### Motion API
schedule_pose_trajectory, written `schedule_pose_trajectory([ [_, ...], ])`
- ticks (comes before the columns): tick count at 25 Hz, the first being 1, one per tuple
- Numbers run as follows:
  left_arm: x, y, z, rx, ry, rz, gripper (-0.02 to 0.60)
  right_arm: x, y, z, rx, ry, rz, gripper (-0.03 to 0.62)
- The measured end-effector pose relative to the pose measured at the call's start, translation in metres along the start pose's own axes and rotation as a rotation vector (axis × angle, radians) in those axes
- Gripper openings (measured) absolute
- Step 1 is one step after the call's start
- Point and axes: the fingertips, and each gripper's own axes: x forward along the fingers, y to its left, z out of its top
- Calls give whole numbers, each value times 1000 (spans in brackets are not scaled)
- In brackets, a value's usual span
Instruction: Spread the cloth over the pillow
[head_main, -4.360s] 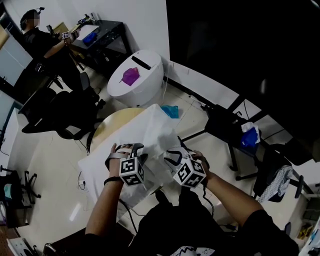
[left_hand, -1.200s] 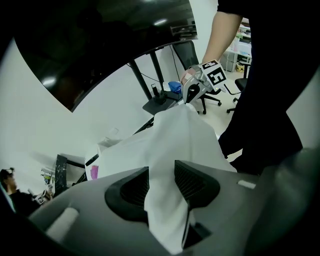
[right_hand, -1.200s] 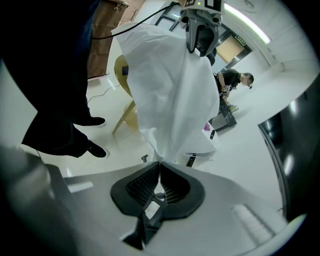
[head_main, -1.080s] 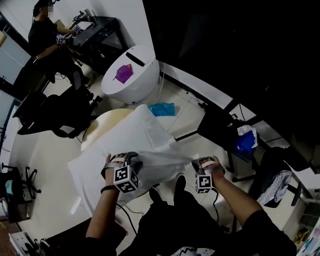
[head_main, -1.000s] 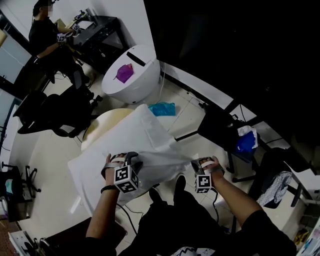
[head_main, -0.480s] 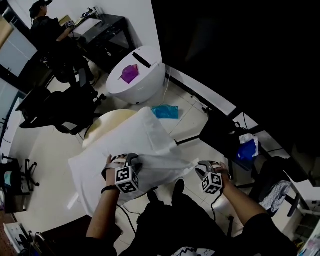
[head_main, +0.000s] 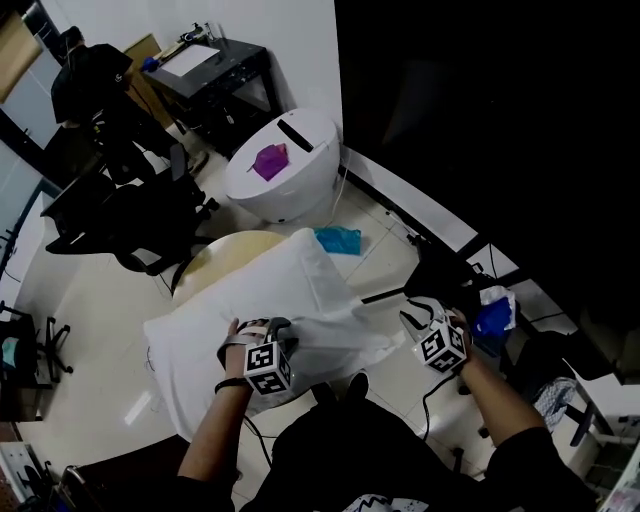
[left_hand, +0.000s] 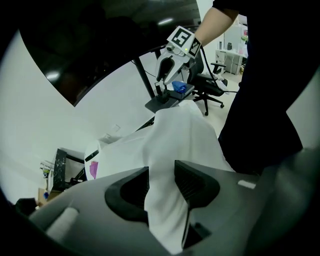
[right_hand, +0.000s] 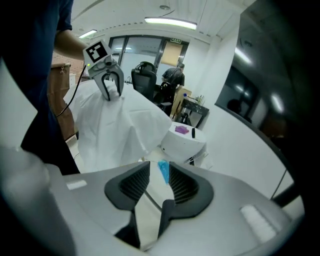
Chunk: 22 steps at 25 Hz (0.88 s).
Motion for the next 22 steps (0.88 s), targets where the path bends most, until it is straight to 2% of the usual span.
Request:
schedule_pose_trajectory([
  [5,-16,6,6,13,-71,11,150,18,-12,74,-6,-80,16,132],
  [10,-29,21,14,-23,-123,23,150,39,-23,132,-4,-148,67,132],
  [16,-35,58,25,-151,-168,65,150,80,-41,171,-2,-193,219,132],
  [19,-28,69,30,-209,-179,66,150,115,-55,179,-19,-165,306,132],
  [22,-21,74,34,-245,-166,66,150,148,-63,179,-87,-125,375,132],
])
